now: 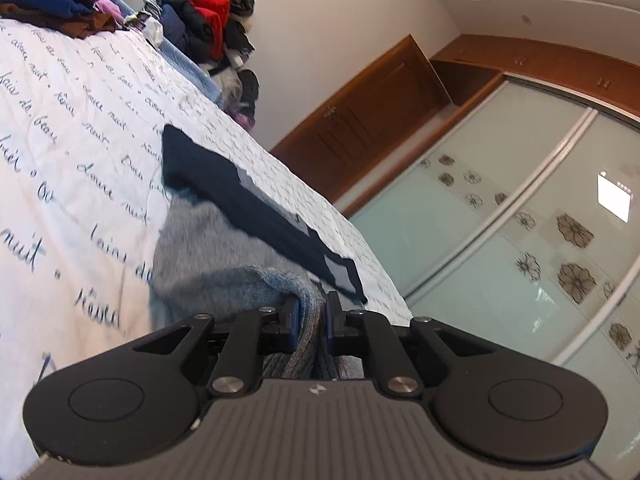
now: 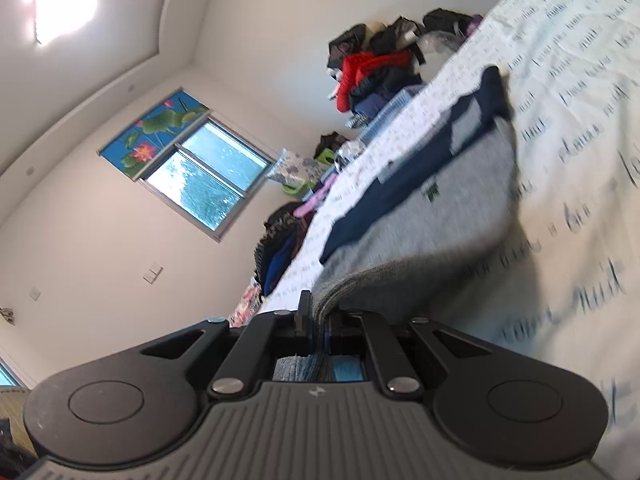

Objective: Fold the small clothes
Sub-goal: 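Carry the lifted grey hem over the sweater body toward the collar with both tools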

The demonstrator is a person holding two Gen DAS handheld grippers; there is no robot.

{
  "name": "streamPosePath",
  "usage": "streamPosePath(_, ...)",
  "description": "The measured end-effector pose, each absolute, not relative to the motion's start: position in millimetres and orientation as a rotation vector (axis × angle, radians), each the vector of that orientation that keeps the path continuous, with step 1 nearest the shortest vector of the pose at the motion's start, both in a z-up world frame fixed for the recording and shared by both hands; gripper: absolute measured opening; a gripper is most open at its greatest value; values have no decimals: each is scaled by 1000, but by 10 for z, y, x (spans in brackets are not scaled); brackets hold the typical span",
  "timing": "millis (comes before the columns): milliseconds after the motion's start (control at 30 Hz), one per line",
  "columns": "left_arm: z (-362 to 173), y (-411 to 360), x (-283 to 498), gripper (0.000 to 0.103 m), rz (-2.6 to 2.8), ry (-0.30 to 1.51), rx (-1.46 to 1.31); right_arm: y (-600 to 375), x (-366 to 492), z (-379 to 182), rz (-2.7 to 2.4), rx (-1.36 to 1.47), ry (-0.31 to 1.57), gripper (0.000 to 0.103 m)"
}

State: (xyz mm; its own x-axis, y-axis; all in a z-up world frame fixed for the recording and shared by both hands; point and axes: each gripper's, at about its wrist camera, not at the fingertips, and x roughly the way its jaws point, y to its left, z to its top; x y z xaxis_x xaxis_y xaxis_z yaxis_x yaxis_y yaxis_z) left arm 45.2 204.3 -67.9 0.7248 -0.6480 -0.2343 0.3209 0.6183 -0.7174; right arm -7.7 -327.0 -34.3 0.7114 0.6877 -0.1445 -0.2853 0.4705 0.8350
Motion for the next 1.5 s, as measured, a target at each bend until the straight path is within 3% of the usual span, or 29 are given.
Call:
streamPosePath(333, -416, 1876, 921, 12, -576, 503, -687, -3387, 458, -92, 624, 893, 445, 5)
streamPosePath(1067, -71, 1785, 2188, 11, -458, 543, -633, -3658, 1778, -243, 553, 986, 430, 6)
streamPosePath(1333, -410, 1787, 2352, 13, -437, 767, -661, -3662, 1971, -439, 523, 1000, 486, 6)
streamPosePath(1433, -509, 1723, 2288, 34, -478, 835, -684, -3667, 1960, -468, 519, 996, 501, 6)
streamPosePath(1500, -523, 1628, 2268, 64, -476, 862, -657, -3674, 1972, -486, 515, 998, 508, 6)
